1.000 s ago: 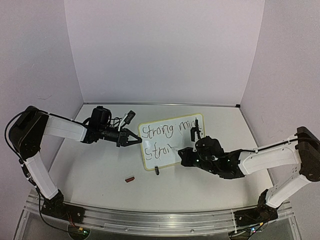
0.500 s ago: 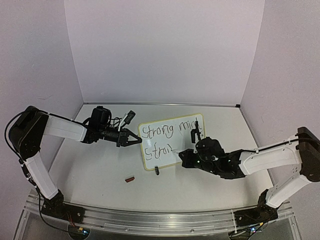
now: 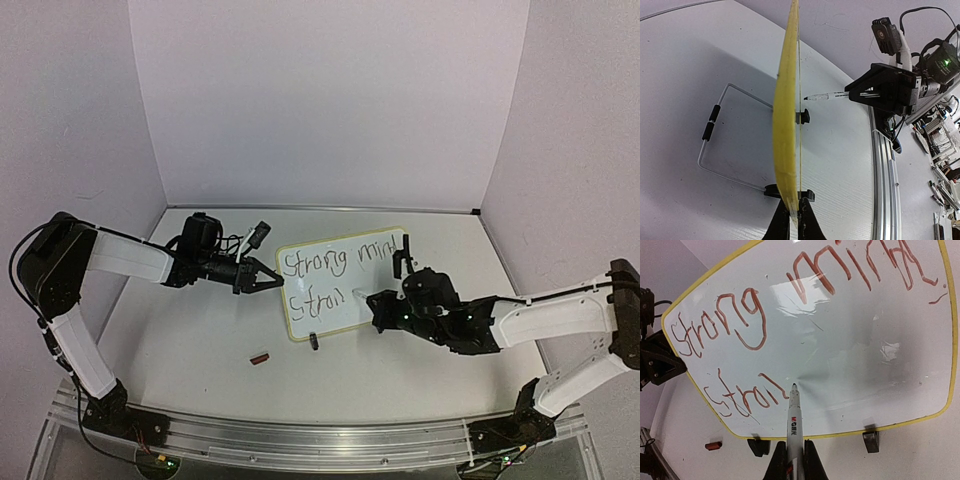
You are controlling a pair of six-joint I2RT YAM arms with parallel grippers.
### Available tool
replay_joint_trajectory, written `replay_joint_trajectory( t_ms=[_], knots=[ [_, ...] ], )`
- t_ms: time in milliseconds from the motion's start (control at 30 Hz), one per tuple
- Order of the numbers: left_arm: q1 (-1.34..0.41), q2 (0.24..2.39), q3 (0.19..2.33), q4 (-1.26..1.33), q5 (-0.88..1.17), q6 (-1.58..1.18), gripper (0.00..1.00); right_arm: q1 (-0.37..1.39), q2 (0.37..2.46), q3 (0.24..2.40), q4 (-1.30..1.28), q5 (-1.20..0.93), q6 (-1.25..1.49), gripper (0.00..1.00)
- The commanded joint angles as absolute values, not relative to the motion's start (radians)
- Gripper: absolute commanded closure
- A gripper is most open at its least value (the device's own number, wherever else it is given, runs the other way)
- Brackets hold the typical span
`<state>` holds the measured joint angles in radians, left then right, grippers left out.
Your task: Write a sentence on the whiteboard
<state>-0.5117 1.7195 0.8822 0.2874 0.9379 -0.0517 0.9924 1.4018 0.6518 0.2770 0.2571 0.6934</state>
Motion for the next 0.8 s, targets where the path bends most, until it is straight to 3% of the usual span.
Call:
replay_joint_trajectory(
  t_ms=[0, 767],
  knots=[
    [-0.520, 1.701, 0.866, 0.249, 0.912, -0.009, 1.00, 0.969, 1.418, 0.665, 0.315, 0.270, 0.668, 1.00],
    [-0.520, 1.706, 0.868, 0.245, 0.910, -0.006, 1.00, 0.948, 1.483, 0.655, 0.356, 0.173, 0.694, 1.00]
  ],
)
